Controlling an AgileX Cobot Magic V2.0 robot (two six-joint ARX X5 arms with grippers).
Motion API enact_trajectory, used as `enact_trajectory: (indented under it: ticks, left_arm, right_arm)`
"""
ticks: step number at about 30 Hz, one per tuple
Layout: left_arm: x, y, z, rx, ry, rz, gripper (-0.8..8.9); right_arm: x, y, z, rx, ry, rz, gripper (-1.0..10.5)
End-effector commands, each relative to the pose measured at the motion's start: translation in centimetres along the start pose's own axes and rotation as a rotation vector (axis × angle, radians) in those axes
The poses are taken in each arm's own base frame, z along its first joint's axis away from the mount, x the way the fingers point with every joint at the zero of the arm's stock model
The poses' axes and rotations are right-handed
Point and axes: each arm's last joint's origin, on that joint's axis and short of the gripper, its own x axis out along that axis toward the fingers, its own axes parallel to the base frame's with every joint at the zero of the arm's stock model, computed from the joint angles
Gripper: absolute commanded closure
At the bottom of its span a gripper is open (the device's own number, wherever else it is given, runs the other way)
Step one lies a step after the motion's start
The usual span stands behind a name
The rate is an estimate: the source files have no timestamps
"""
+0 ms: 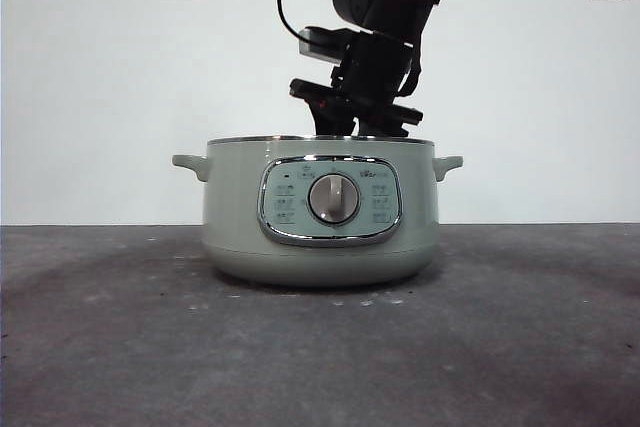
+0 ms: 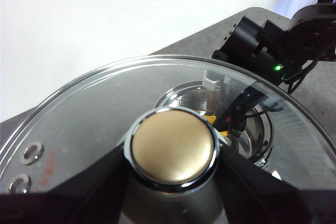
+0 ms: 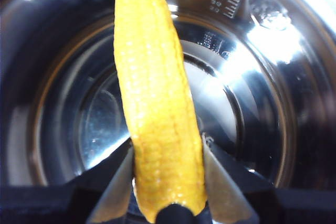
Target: Pick up the corn,open the lid,put the corn in the pot,close the lid
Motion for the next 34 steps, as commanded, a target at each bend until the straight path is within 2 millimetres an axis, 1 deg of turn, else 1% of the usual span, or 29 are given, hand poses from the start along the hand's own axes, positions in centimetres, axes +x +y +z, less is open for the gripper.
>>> enact_trajectory:
  ticks: [1, 9, 15, 18, 19, 20, 22, 23, 24, 28, 30, 32, 34]
  left_arm:
    - [-1.2, -0.3, 0.7, 0.031, -0.071, 0.004, 8.2]
    - [-2.2, -0.7, 0.7, 0.037, -0.096, 0.005, 8.2]
    - [-2.2, -0.7, 0.7, 0.037, -0.096, 0.005, 8.2]
    - [-2.2, -0.8, 0.7, 0.038, -0.096, 0.003, 8.2]
    - [-2.2, -0.8, 0.7, 0.038, -0.096, 0.003, 8.21]
    - [-2.2, -0.8, 0.7, 0.038, -0.096, 0.003, 8.21]
    - [-2.2, -0.8, 0.7, 0.037, -0.096, 0.003, 8.2]
    - [-2.2, -0.8, 0.7, 0.035, -0.096, 0.003, 8.2]
    - [-2.2, -0.8, 0.7, 0.033, -0.096, 0.003, 8.21]
    - [-2.2, -0.8, 0.8, 0.031, -0.097, 0.003, 8.21]
    - [-2.2, -0.7, 0.8, 0.031, -0.097, 0.003, 8.21]
    - [-2.2, -0.7, 0.8, 0.031, -0.097, 0.003, 8.21]
    - [-2.2, -0.7, 0.8, 0.03, -0.097, 0.003, 8.21]
  right_arm:
    - [1.3, 0.0, -0.2, -0.015, 0.022, 0.001, 9.6]
    - [3.3, -0.1, -0.8, -0.011, 0.073, 0.005, 9.6]
    - [3.5, 0.0, -0.8, -0.012, 0.075, 0.007, 9.6]
    - [3.5, 0.0, -0.8, -0.009, 0.075, 0.007, 9.3]
    - [3.5, 0.0, -0.8, -0.01, 0.074, 0.007, 8.8]
    - [3.5, 0.0, -0.8, -0.009, 0.074, 0.007, 7.8]
    - [3.5, 0.0, -0.8, -0.007, 0.075, 0.008, 5.5]
    - [3.4, 0.0, -0.8, 0.001, 0.074, 0.007, 4.1]
    - [3.4, 0.0, -0.8, 0.012, 0.073, 0.007, 3.6]
    - [3.0, 0.1, -0.5, 0.018, 0.063, 0.03, 3.5]
    - [2.3, 0.1, -0.1, 0.017, 0.054, 0.03, 3.5]
    - [1.2, 0.2, 0.4, 0.015, 0.039, 0.028, 3.5]
    - [-0.5, 0.3, 1.0, 0.013, 0.025, 0.026, 3.5]
